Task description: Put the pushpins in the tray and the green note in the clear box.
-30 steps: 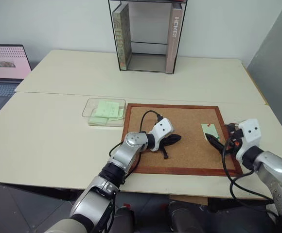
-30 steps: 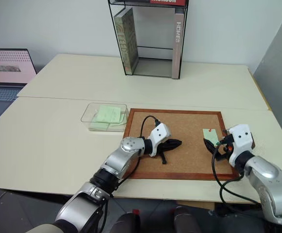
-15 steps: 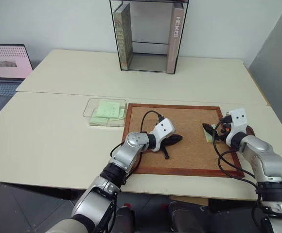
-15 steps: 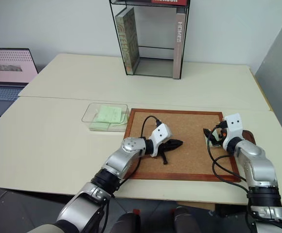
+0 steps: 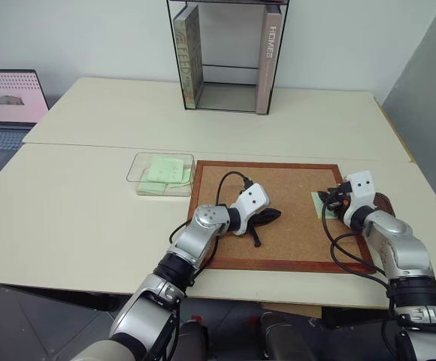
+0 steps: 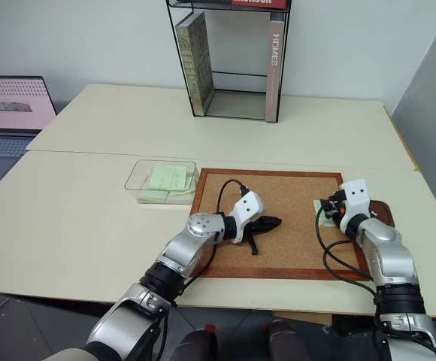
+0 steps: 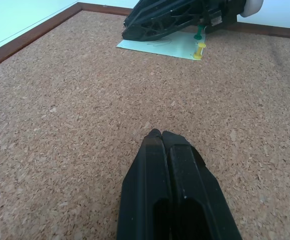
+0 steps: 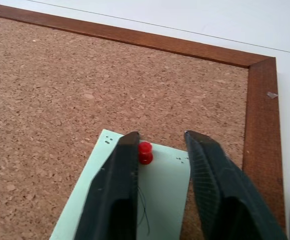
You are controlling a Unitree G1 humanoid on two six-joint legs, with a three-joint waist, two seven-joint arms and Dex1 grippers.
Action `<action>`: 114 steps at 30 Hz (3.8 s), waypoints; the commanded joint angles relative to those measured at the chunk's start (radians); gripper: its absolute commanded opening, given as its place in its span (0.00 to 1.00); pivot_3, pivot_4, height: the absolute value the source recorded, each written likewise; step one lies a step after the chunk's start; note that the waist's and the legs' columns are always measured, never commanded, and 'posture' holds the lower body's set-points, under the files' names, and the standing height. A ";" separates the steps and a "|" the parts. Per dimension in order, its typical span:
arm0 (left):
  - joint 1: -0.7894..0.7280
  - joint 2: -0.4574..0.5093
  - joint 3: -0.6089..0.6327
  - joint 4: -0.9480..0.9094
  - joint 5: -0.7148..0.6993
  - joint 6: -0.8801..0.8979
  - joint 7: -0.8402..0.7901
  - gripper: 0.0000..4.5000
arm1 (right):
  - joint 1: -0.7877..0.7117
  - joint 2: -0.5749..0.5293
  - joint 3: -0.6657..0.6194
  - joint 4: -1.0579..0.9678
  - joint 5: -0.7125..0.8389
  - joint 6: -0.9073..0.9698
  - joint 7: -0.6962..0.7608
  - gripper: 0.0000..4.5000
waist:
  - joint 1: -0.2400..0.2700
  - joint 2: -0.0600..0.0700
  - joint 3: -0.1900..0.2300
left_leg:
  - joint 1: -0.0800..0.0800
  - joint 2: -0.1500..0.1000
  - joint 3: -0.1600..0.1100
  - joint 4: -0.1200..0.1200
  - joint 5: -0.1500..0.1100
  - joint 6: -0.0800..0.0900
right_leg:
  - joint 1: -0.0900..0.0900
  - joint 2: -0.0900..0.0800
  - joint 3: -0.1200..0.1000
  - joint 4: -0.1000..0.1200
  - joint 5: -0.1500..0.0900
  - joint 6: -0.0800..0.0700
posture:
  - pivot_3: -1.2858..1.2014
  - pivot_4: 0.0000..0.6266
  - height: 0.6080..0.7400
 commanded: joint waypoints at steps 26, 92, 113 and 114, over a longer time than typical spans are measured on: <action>-0.009 -0.005 -0.033 0.019 0.049 0.036 -0.004 0.00 | 0.049 -0.007 -0.063 -0.229 0.037 0.070 -0.026 0.01 | 0.000 0.000 0.000 | 0.000 0.000 0.000 0.000 0.000 0.000 | 0.000 0.000 0.000 0.000 0.000 0.000 | 0.52 0.24 1.00; -0.009 -0.012 -0.039 0.029 0.070 -0.008 -0.024 0.00 | 0.314 -0.082 -0.289 -0.626 0.079 0.251 -0.079 0.62 | 0.002 0.001 0.000 | 0.000 0.000 0.000 0.000 0.000 0.000 | 0.000 0.000 0.000 -0.002 0.000 0.000 | 0.52 0.24 1.00; -0.011 -0.008 -0.047 0.028 0.070 -0.013 -0.027 0.00 | 0.339 0.059 -0.106 -0.489 -0.035 0.111 -0.169 0.62 | 0.001 0.002 -0.001 | 0.000 0.000 0.000 0.000 0.000 0.000 | 0.000 0.000 0.000 -0.002 -0.001 -0.002 | 0.52 0.24 1.00; -0.010 -0.007 -0.047 0.028 0.070 -0.013 -0.027 0.00 | 0.337 0.060 -0.105 -0.483 -0.038 0.110 -0.172 0.53 | 0.001 0.002 -0.001 | 0.000 0.000 0.000 0.000 0.000 0.000 | 0.000 0.000 0.000 -0.002 -0.001 -0.002 | 0.52 0.24 1.00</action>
